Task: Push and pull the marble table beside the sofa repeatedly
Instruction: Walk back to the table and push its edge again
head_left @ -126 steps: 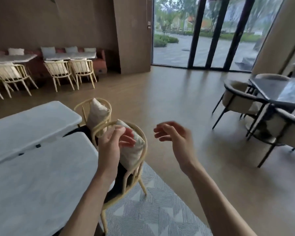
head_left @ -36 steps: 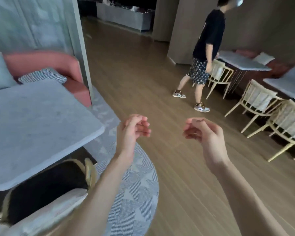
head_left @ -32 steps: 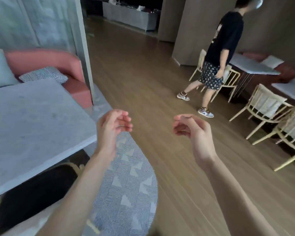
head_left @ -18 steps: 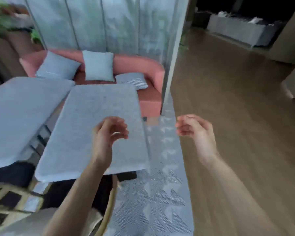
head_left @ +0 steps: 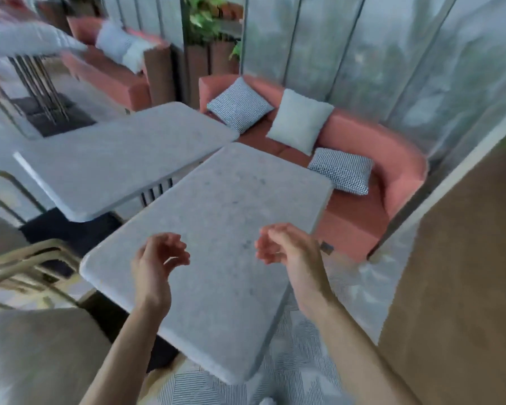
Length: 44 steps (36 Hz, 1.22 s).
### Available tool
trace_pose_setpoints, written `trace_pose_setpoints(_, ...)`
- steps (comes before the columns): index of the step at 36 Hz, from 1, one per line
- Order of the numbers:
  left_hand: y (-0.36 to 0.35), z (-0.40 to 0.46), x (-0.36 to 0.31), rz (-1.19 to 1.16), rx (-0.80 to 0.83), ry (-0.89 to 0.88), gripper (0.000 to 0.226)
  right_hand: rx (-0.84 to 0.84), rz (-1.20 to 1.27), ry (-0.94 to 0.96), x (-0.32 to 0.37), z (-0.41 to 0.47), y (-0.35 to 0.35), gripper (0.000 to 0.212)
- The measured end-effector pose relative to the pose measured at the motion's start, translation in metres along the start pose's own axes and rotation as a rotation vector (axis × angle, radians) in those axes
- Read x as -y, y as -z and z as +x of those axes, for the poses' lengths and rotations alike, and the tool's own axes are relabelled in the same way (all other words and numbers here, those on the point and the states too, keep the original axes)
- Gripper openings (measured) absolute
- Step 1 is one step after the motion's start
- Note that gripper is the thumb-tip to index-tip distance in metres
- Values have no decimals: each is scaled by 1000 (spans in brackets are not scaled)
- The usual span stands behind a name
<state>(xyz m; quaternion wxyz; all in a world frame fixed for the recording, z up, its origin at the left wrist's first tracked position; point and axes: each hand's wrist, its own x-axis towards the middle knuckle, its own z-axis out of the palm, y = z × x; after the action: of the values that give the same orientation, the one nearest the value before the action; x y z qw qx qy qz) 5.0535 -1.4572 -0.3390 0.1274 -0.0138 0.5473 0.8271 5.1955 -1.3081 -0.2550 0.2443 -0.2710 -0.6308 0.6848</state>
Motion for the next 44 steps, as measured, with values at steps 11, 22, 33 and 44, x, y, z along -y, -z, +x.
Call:
trace_pose_setpoints(11, -97, -27, 43, 63, -178, -104, 19, 286, -117, -93, -8, 100, 105, 17)
trace_pose_setpoints(22, -43, -159, 140, 109, -686, 1, 30, 889, -543, -11, -128, 98, 134, 17)
trace_pose_setpoints(33, -38, -157, 251, 964, -503, 21, 46, 1142, -1103, 623, -254, 137, 112, 40)
trace_pose_setpoints(44, 5, -90, 328, 1718, -597, -116, 60, 695, -1122, 1000, -353, 154, 93, 38)
